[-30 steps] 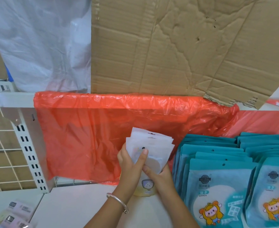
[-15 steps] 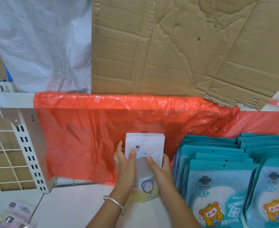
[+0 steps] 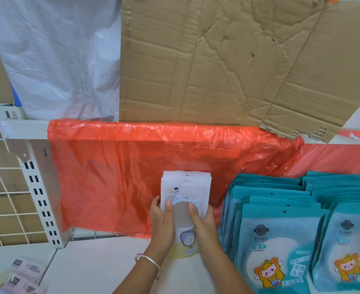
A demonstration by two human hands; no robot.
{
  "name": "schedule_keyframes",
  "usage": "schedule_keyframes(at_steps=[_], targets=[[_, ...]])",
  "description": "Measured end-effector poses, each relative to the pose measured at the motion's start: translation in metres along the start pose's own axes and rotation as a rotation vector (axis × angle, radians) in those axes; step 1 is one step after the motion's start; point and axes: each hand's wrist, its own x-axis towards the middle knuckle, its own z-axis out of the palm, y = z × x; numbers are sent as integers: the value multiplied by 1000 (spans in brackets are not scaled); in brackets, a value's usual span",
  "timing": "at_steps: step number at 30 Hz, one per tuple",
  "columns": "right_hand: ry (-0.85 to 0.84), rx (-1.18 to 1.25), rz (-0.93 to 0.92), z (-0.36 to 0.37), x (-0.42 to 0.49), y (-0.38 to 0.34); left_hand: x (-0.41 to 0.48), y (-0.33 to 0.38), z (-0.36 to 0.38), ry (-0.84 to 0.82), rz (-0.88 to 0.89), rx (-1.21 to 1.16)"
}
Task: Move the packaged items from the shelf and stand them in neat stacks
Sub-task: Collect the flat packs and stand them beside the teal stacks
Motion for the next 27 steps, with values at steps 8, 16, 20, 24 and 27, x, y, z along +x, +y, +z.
schedule_keyframes(at_steps=[8, 16, 20, 24, 27], targets=[[14, -90, 11, 1, -15, 9, -8, 1, -20, -30, -45, 78], [131, -370, 47, 0, -47, 12, -31, -2, -37, -19, -84, 80], [228, -422, 18, 5, -73, 15, -49, 0, -48, -22, -118, 59], [230, -346, 45, 24, -96, 20, -62, 4, -83, 46, -146, 110], [120, -259, 91, 53, -115, 26, -76, 11, -127, 127, -162, 96]])
